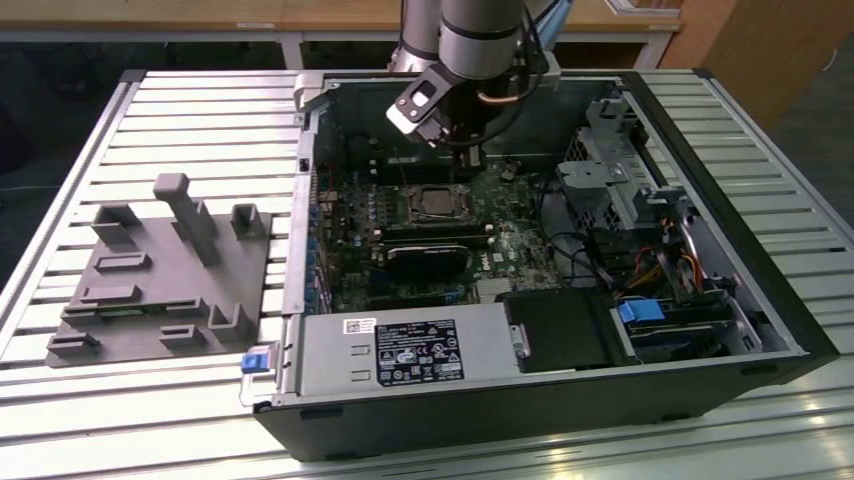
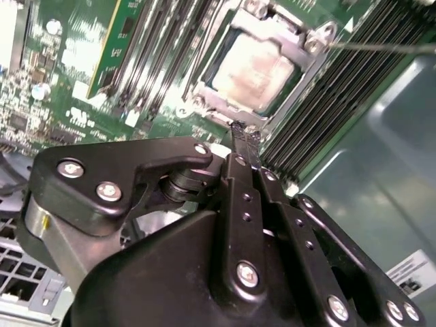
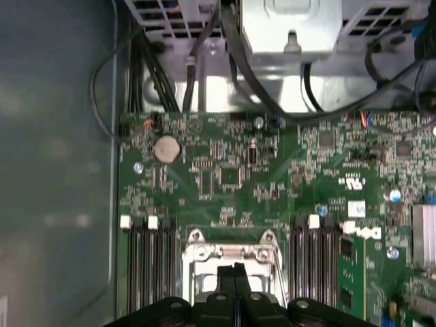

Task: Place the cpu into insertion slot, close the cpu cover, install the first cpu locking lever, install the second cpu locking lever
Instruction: 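Close the cpu cover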

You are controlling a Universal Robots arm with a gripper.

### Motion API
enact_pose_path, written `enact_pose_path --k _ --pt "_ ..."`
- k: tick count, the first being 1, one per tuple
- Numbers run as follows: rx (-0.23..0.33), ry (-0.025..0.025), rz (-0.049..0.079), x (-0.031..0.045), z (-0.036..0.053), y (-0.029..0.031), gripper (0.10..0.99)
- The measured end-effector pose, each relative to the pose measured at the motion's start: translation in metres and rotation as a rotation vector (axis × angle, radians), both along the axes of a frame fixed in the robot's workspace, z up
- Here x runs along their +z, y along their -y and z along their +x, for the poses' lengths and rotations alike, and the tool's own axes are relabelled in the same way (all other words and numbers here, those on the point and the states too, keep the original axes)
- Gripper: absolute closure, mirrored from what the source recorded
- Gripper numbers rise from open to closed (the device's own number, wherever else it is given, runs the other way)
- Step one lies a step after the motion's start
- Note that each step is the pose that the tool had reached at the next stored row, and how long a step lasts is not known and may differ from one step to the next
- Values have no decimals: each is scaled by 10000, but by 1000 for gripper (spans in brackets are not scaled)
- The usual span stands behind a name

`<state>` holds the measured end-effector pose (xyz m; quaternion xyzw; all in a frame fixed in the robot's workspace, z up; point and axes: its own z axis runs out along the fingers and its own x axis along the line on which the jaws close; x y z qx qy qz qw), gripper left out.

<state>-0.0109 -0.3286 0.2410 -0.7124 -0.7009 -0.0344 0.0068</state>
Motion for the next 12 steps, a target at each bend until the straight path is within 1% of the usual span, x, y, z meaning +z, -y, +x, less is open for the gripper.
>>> enact_pose_path --k 3,6,12 --pt "0 1 2 -12 -92 -2 980" --pt "-2 0 0 -55 -169 -6 980" --pt "-2 0 1 -164 -213 -18 980"
